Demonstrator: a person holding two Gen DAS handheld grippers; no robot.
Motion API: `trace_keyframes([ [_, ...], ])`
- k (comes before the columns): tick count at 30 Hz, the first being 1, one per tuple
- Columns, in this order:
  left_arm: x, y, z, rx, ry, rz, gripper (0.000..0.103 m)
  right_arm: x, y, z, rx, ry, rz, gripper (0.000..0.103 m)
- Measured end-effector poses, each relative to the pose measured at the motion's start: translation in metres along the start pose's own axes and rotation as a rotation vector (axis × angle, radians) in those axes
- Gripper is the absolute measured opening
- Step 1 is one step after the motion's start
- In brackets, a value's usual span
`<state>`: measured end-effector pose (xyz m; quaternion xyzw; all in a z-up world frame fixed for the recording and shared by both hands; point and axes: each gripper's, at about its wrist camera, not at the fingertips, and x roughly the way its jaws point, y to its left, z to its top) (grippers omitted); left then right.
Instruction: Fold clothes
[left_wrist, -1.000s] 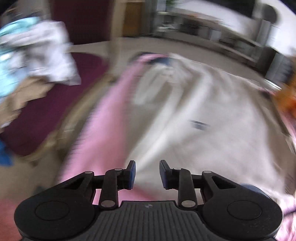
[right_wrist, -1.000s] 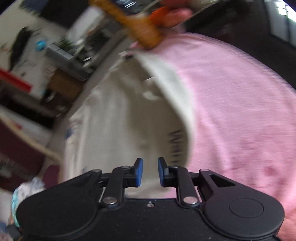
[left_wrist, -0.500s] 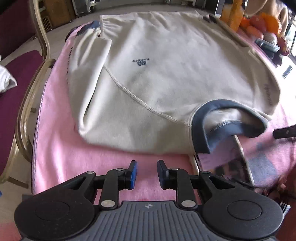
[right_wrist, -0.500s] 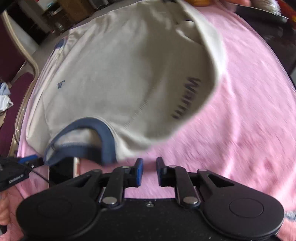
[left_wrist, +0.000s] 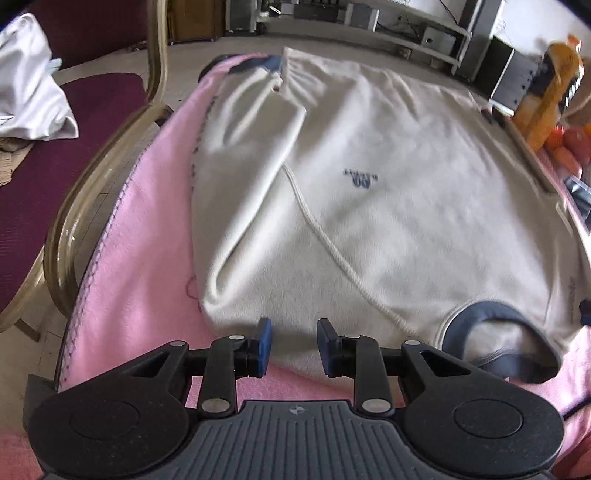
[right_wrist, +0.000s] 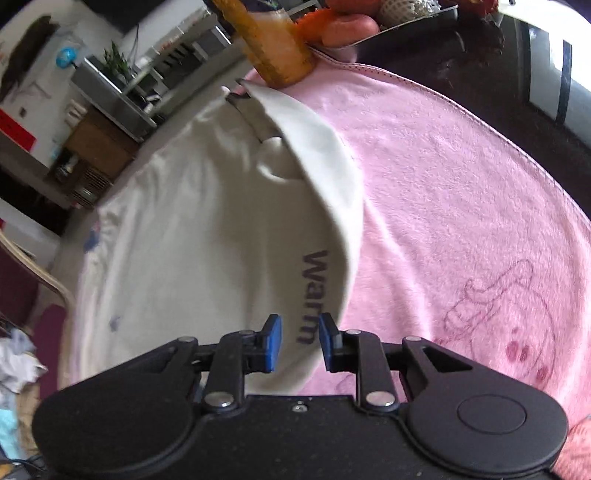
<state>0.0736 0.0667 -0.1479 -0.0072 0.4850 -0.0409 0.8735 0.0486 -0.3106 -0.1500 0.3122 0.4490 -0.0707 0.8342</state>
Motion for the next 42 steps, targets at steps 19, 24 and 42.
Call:
trace_keyframes([
  [19, -0.097, -0.026, 0.070, 0.003, -0.225, -0.025, 0.029, -0.069, 0.057, 0.044, -0.123, -0.124, 0.093, 0.026],
  [24, -0.087, -0.038, 0.111, 0.000, -0.274, -0.016, 0.032, -0.060, 0.084, 0.098, -0.175, -0.207, 0.090, 0.029],
  [42, 0.090, -0.075, 0.194, 0.003, -0.136, -0.022, 0.033, 0.172, 0.118, 0.243, -0.334, -0.197, -0.245, 0.029],
])
